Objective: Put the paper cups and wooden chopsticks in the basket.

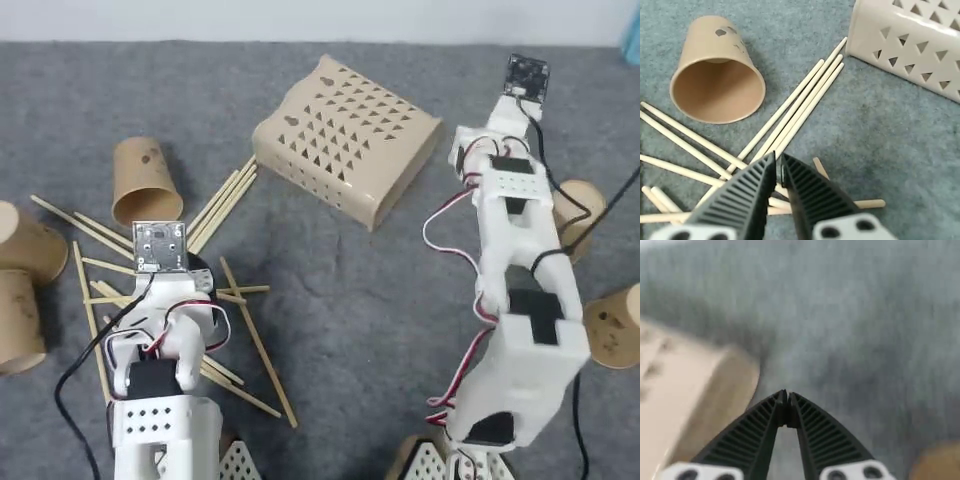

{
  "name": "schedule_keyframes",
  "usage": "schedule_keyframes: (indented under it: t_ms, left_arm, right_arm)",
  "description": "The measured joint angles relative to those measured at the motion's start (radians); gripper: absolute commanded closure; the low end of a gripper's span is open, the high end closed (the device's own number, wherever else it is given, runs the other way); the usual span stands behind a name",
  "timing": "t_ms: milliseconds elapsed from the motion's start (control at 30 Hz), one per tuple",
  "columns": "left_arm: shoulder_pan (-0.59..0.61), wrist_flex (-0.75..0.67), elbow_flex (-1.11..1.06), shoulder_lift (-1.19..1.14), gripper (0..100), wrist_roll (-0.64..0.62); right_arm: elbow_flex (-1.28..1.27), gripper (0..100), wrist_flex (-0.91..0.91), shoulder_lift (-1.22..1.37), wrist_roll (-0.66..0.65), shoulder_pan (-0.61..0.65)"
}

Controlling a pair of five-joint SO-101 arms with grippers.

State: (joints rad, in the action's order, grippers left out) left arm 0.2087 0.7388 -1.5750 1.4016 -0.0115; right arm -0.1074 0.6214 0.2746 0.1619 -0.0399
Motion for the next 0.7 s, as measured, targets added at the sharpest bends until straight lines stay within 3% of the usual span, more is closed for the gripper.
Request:
schedule_keyframes:
  t_ms: [100,300,467,700]
  left_arm:
    - [0.0,0.0,0.0,0.0,98,0.0]
    - [-0.018,0.0,0.0,0.0,98,0.011]
    - [-0.017,0.0,0.0,0.0,98,0.041]
    - [-0.017,0.0,0.0,0.0,98,0.043]
  right_arm:
    - [0.002,96.9,0.242,-0.106,0.005,0.052]
    - [0.002,81.0,0.609,-0.282,0.061,0.252]
    - [0.002,77.5,0.644,-0.331,0.216,0.344]
    - [-0.055,77.5,0.479,-0.333,0.25,0.393]
